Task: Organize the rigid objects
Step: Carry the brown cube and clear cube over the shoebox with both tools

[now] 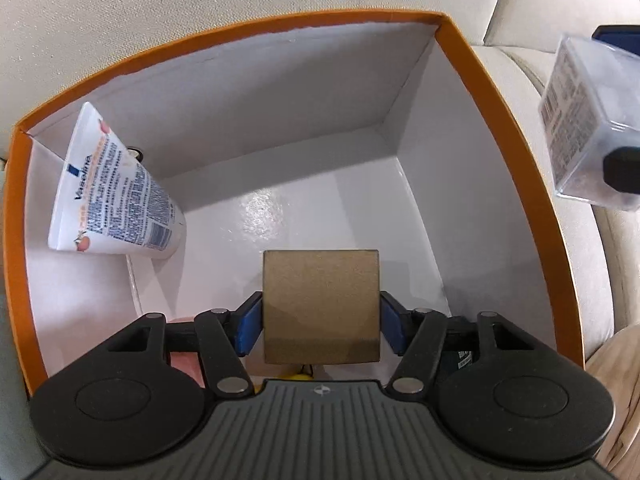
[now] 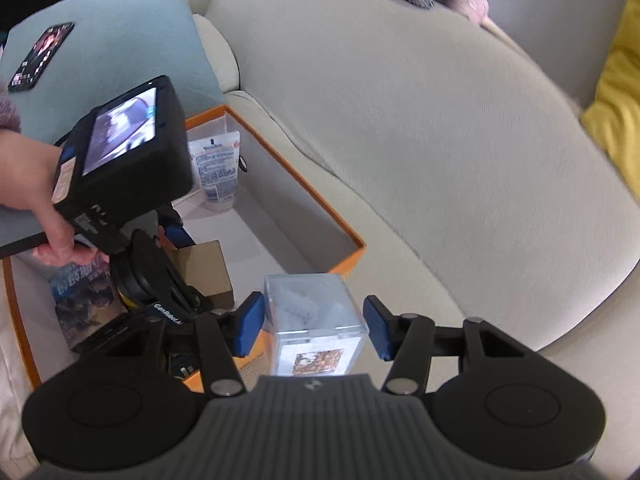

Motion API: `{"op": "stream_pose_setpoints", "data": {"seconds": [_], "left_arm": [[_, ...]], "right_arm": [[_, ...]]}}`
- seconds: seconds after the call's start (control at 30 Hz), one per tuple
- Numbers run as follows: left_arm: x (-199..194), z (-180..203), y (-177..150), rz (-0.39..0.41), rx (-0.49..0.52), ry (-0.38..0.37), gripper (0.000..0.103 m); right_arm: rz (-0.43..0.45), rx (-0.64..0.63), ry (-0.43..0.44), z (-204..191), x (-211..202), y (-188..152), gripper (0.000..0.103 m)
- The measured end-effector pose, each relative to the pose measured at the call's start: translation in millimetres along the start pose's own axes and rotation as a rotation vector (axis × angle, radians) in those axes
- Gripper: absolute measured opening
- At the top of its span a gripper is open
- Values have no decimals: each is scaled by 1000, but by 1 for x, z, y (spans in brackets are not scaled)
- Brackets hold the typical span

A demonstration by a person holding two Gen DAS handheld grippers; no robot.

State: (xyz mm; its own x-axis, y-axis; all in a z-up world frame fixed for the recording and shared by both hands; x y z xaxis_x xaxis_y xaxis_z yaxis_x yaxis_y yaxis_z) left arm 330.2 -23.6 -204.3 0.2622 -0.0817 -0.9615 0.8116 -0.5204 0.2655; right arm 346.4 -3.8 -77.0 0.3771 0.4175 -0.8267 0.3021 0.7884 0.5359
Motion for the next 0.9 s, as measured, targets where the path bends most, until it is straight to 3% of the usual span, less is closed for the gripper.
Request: {"op": "stream_pose_setpoints", "data": {"seconds": [0.27, 0.4, 0.57, 0.73, 0.9], "left_arm": [[-23, -2, -4, 35, 54, -23, 78], [-39, -7, -11, 50, 89, -40, 78], [-49, -13, -17, 70, 141, -21, 77], [-45, -6, -21, 82, 192, -44, 75], [-46, -7, -28, 100, 235, -83, 75]], "right_arm": [[3, -61, 30, -15, -13, 7, 55], [1, -97, 64, -33, 2, 17, 55], [-60, -174, 95, -55, 17, 16, 55], [-78, -259, 103, -70, 29, 17, 55], [-150, -320, 151, -82, 49, 10, 55]]}}
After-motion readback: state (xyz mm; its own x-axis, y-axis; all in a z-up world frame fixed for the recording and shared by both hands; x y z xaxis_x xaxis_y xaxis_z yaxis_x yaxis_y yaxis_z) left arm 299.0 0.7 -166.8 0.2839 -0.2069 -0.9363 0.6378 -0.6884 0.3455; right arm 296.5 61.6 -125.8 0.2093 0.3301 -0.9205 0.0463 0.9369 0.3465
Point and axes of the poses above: each gripper's, at about its wrist camera, not at the fingertips, and x roughly the way its jaws point, z to its right, y to its top, the point moved 10 cm from there along x, roughly the way its jaws point, and after that the axes turned 3 degrees about y, right-handed, at the moved point
